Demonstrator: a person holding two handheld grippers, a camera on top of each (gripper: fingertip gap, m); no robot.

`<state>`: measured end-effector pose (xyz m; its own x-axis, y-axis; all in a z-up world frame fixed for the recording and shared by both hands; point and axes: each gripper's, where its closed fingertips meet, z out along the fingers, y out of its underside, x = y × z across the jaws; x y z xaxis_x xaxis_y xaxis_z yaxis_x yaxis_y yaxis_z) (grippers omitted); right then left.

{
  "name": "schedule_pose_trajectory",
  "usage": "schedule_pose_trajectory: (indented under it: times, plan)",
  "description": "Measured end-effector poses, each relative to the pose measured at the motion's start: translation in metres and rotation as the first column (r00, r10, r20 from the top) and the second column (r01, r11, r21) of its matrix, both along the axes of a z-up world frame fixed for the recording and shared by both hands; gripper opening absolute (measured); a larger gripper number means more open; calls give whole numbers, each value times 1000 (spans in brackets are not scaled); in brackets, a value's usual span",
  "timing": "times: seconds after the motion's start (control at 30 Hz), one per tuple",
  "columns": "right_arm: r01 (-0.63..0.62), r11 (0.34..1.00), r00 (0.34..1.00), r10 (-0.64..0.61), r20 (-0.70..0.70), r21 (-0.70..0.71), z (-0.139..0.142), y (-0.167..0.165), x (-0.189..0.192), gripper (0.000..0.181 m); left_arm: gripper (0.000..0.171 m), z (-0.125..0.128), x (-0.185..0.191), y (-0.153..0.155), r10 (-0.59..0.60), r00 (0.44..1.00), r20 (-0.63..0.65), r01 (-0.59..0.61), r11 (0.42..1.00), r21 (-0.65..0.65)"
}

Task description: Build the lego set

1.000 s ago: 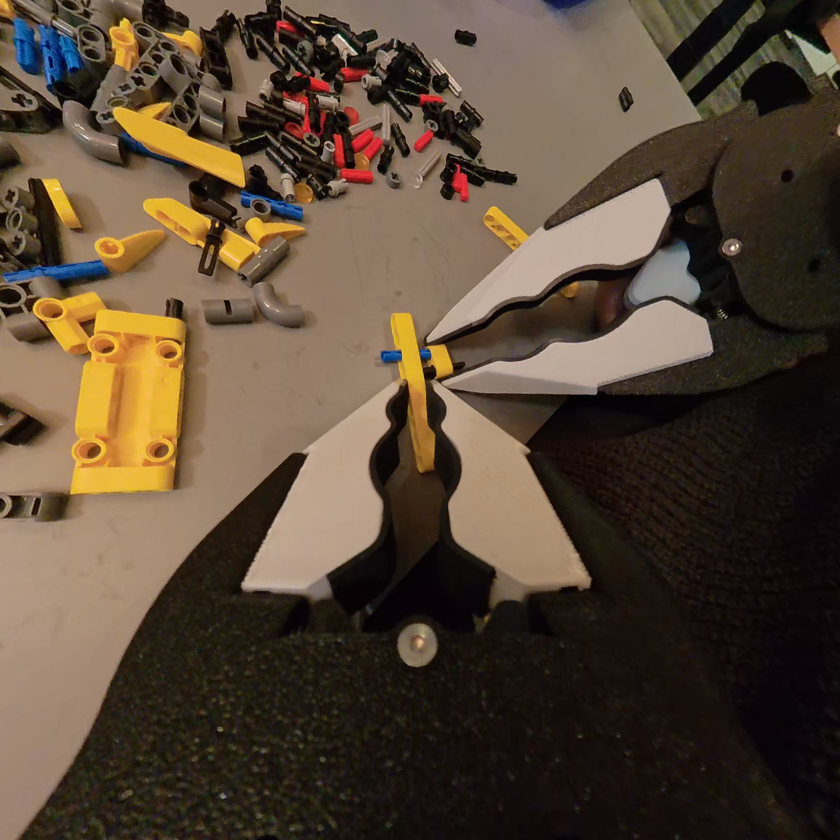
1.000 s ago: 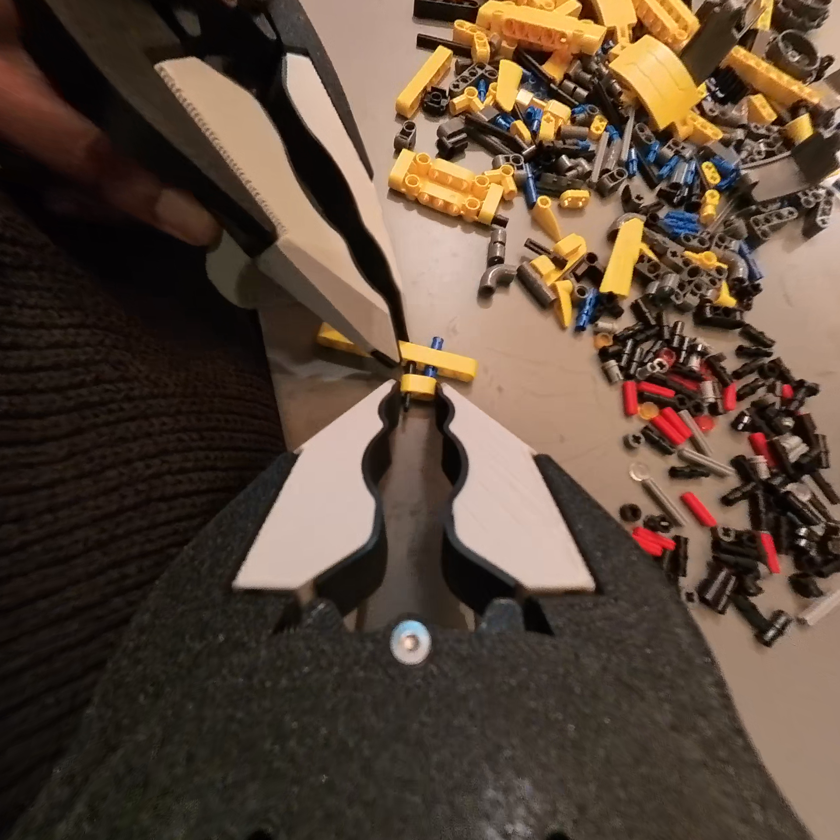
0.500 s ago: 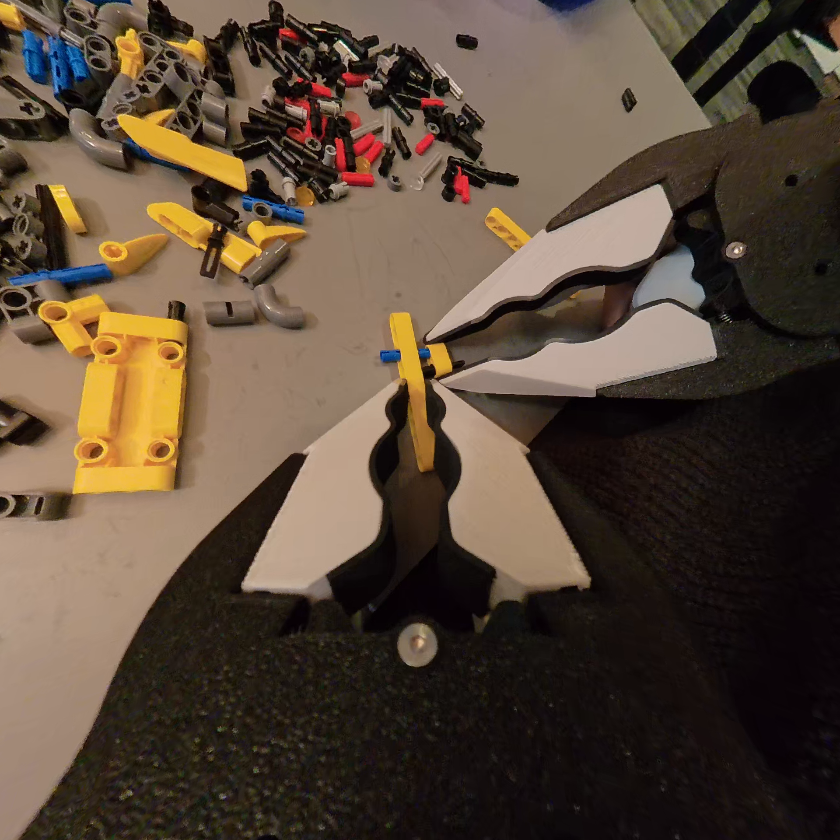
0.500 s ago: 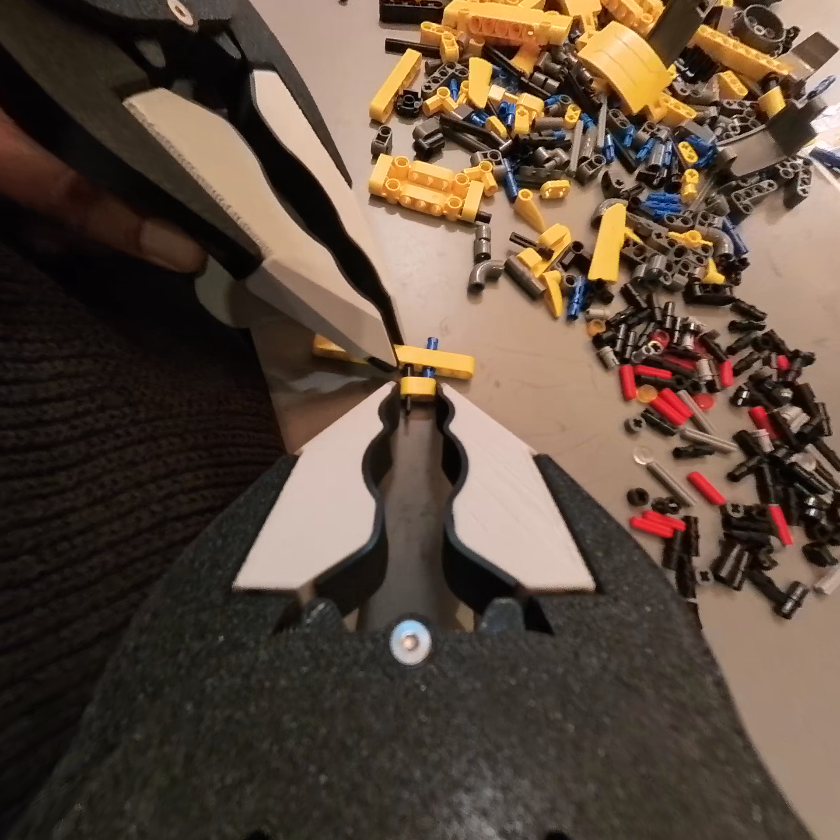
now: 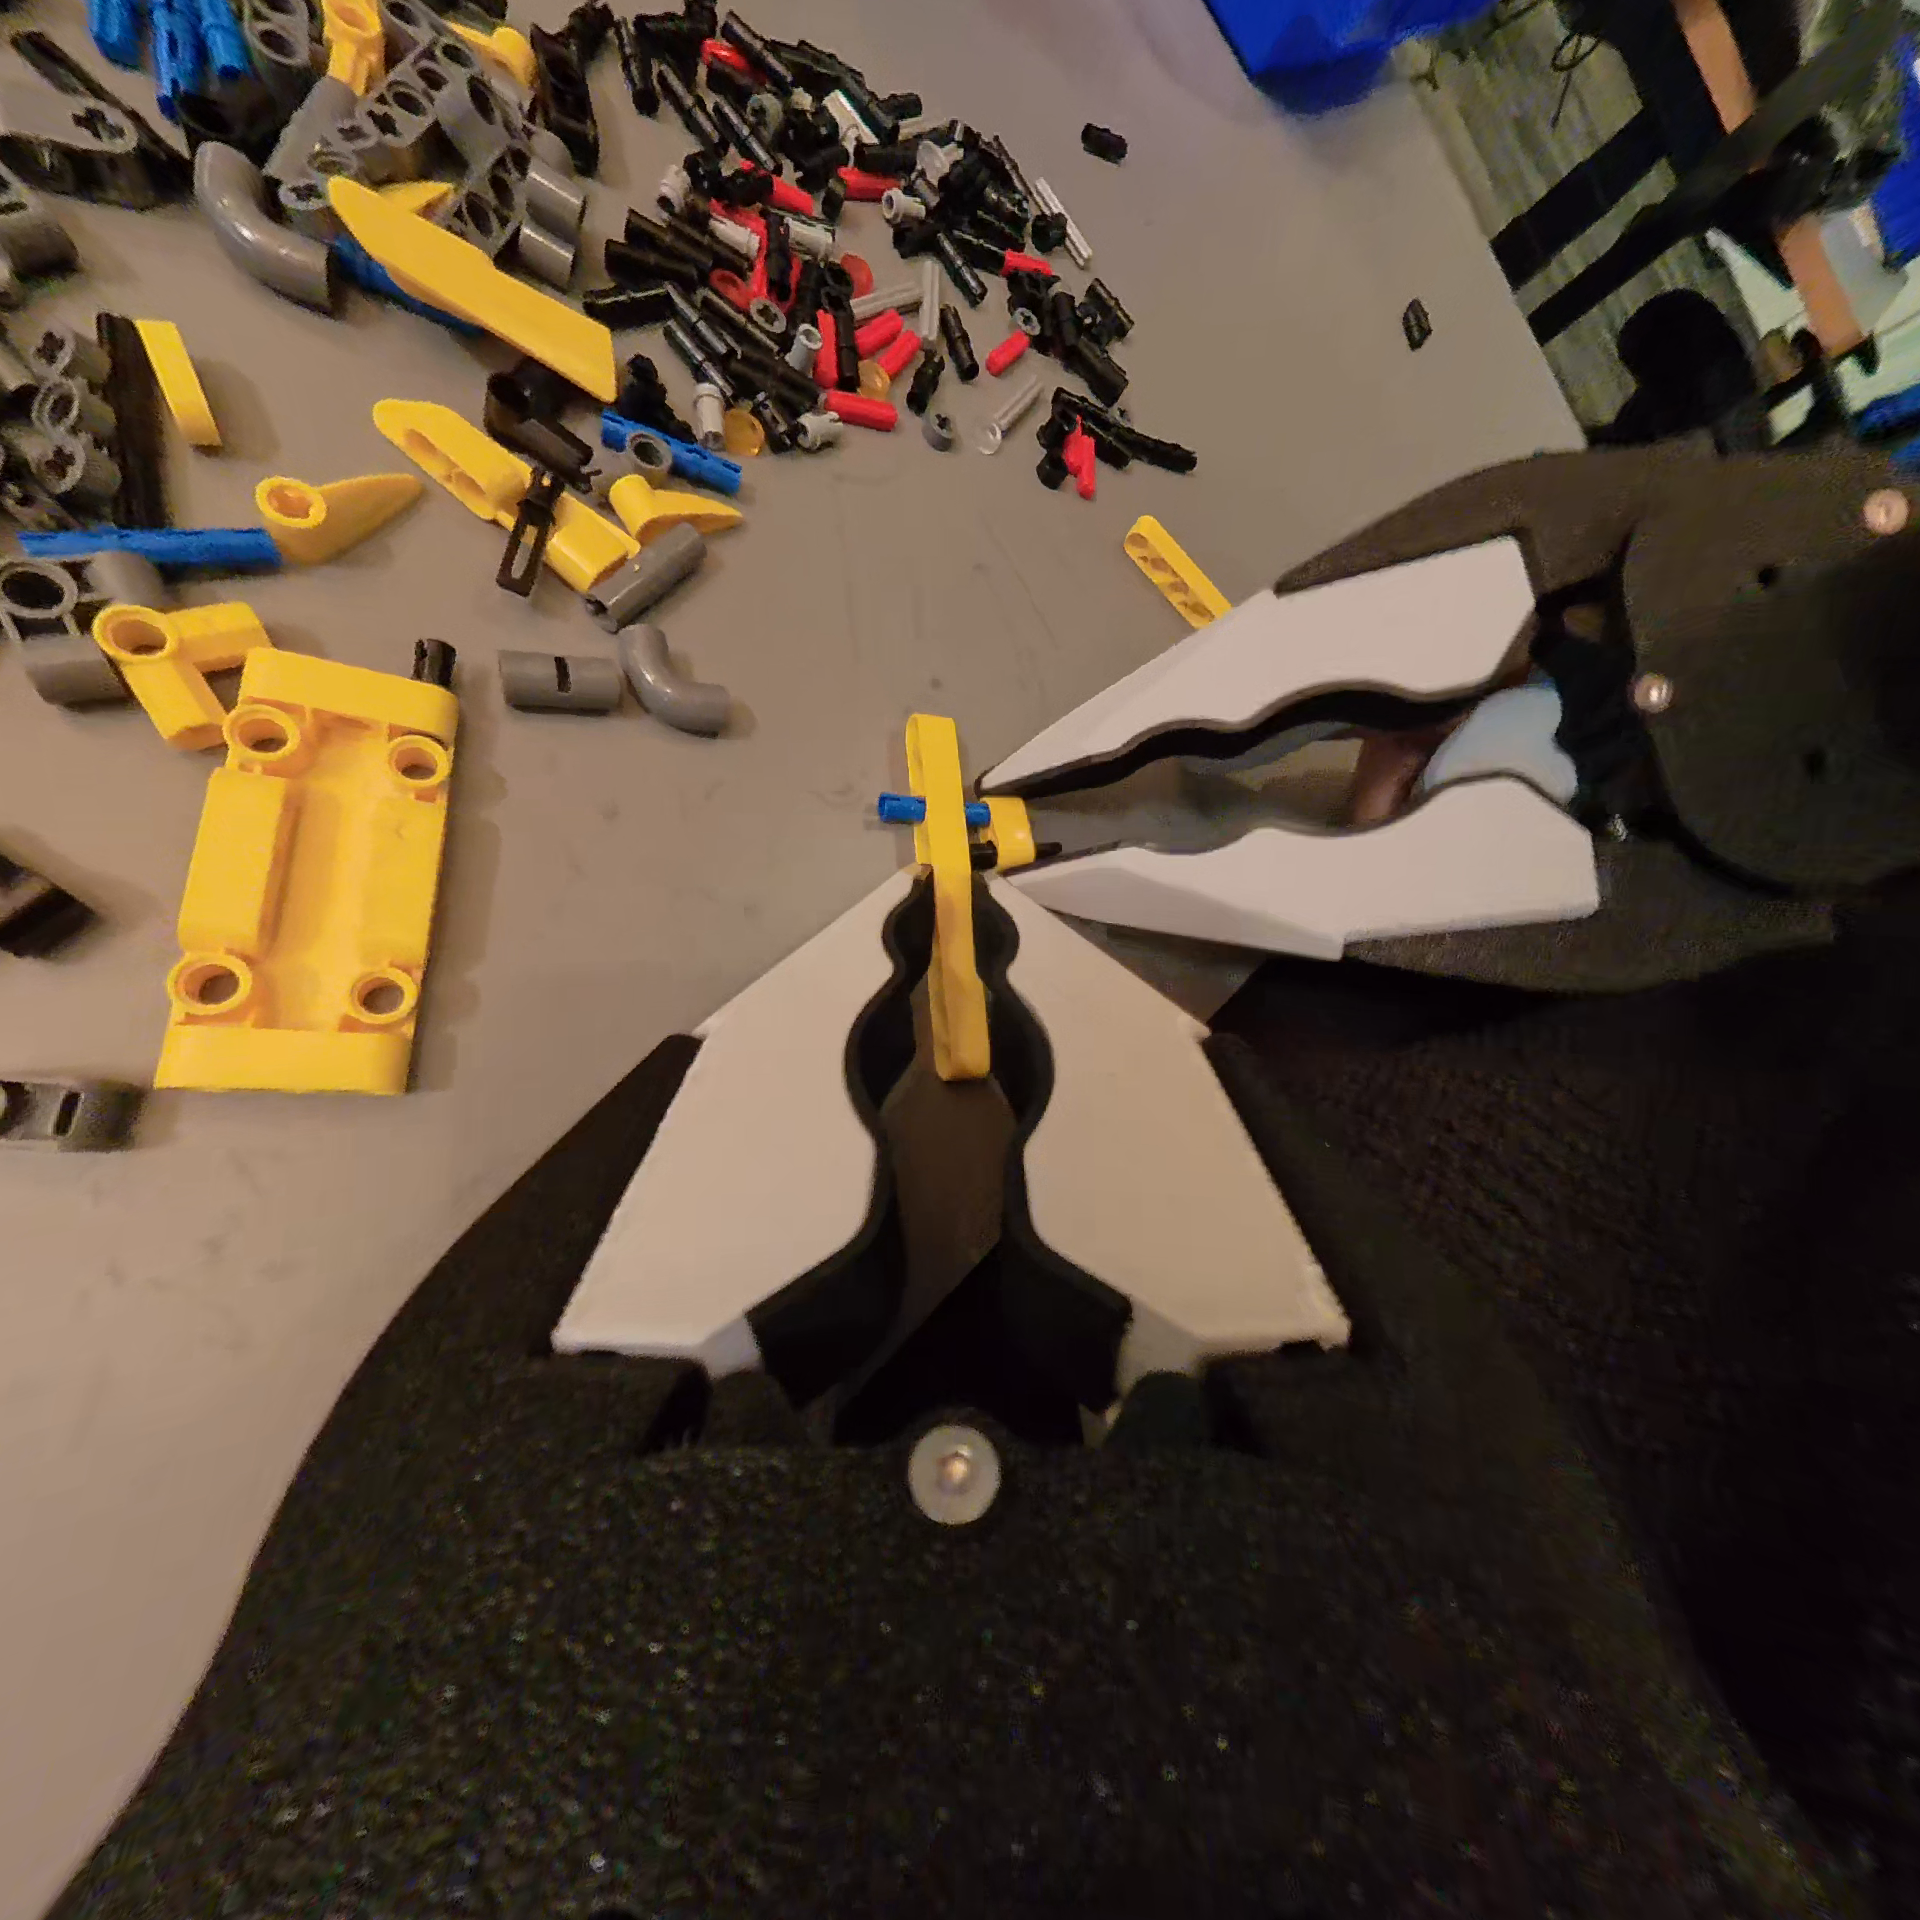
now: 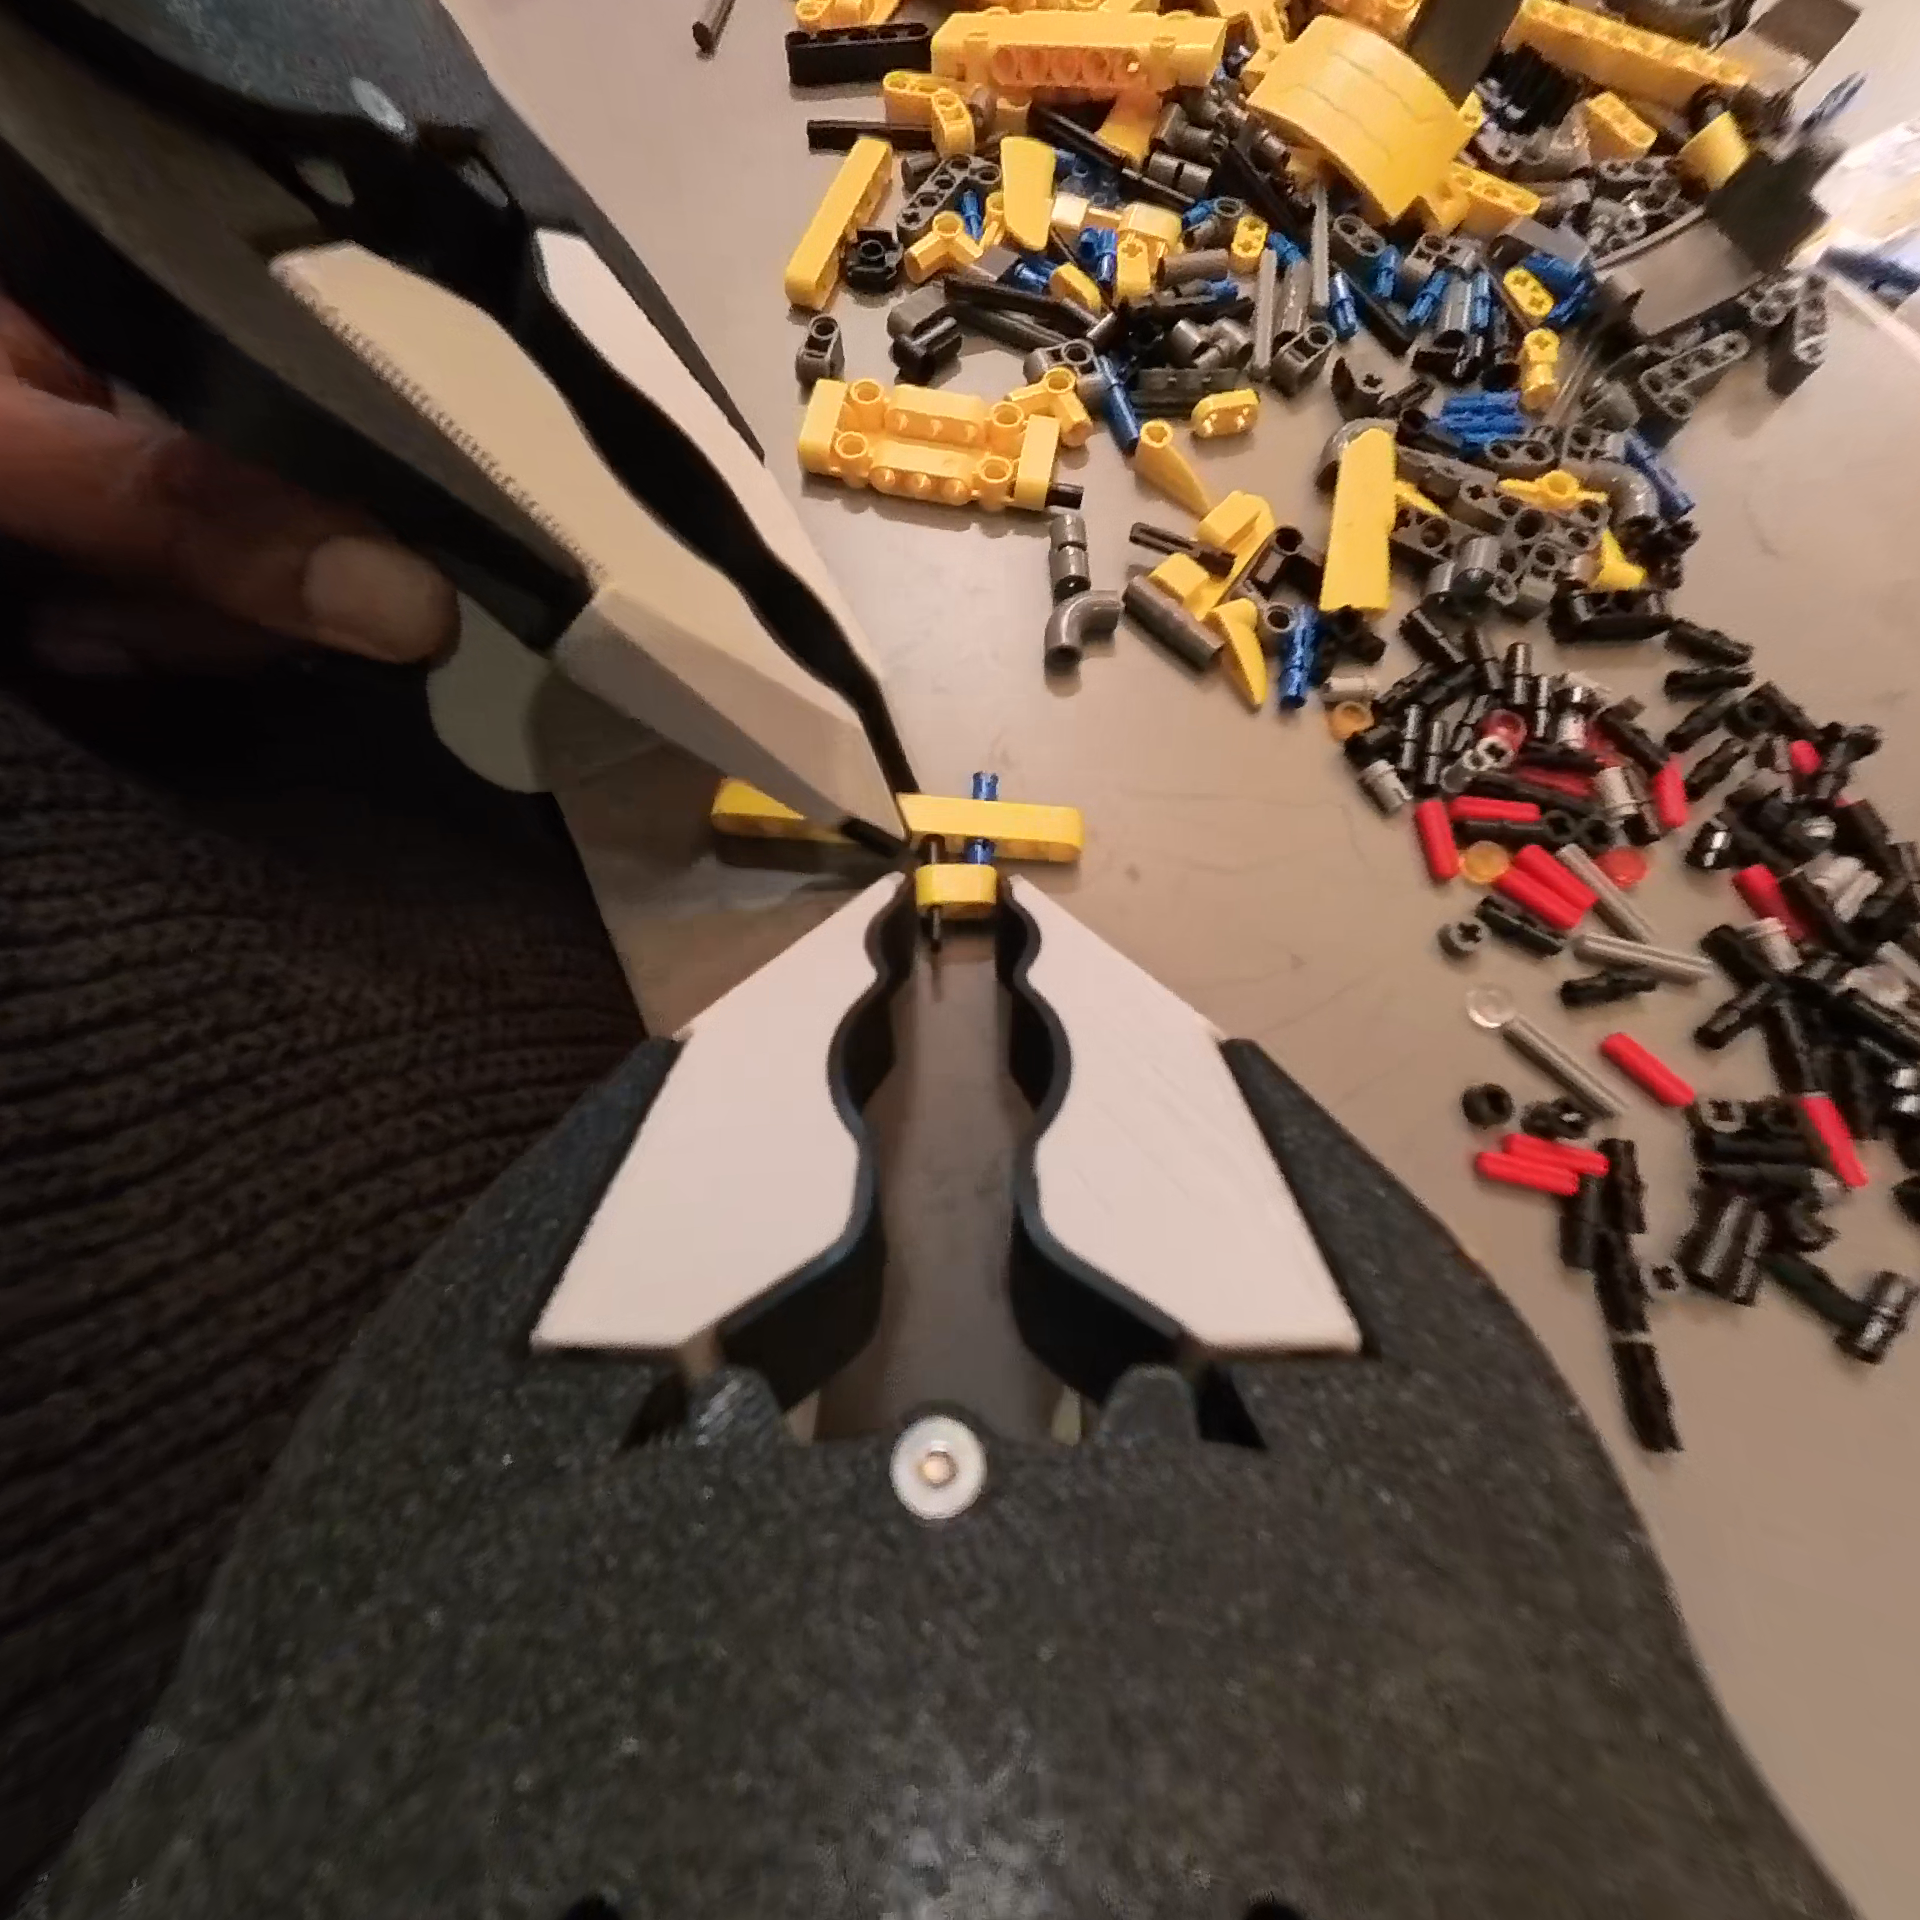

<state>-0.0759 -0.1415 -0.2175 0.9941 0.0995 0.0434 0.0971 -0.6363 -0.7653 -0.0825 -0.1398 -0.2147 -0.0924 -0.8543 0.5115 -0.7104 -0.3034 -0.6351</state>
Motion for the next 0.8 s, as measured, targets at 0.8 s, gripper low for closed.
schedule_pose_trajectory:
  times: [0.8]
  plan:
    - [33, 999, 992, -31, -119, 16, 0, -1, -1, 20, 7, -2, 1, 0, -54, 998, 32, 45, 968, 246]
